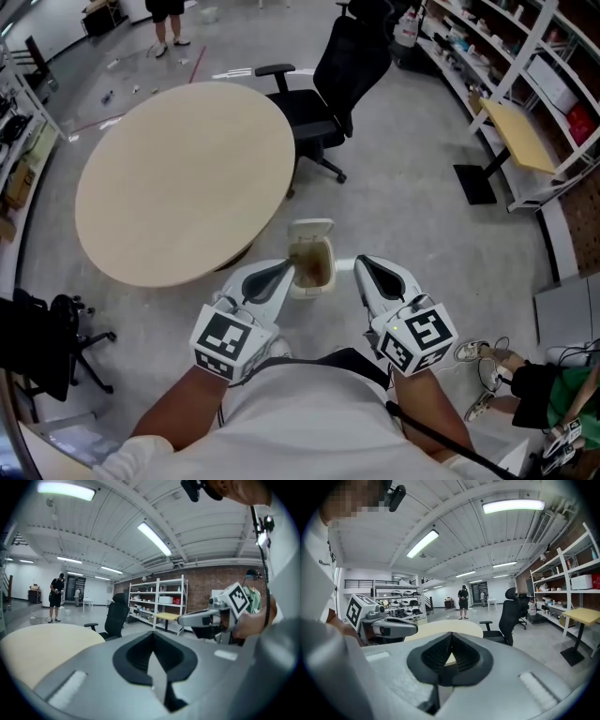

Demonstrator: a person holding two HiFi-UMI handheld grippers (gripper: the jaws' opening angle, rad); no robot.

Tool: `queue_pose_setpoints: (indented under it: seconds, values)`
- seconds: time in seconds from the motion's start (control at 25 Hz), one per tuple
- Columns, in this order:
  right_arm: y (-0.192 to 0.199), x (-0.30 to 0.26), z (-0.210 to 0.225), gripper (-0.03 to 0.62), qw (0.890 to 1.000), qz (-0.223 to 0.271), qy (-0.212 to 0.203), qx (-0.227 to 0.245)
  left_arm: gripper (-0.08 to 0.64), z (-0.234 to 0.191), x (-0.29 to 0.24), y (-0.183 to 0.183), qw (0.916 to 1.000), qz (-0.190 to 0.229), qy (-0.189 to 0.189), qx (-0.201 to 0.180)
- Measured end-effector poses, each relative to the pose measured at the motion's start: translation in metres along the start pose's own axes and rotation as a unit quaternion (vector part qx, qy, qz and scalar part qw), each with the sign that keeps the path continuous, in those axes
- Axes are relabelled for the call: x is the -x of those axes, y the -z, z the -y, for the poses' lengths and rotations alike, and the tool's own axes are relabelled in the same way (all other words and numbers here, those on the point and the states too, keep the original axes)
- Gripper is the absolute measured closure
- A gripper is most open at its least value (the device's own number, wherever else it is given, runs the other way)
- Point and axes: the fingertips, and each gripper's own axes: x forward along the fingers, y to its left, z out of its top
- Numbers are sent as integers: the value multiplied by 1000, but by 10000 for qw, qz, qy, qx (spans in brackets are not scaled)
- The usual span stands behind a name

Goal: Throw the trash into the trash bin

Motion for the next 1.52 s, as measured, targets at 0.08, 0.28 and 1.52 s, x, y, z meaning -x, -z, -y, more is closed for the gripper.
queue_pose_setpoints:
  seconds: [0.08, 0.28, 1.52]
  values:
    - [-4, 2, 0, 591, 10000, 26, -81, 34, 552, 3, -1, -4, 10000, 45, -61, 3]
    - [-8, 15, 6, 591, 9996, 34, -257, 110, 552, 16, -2, -2, 9997, 50, -218, 109]
    - [31, 107, 36, 591, 9963, 106, -849, -1, 552, 104, 8, 19, 9917, -147, -1228, 350]
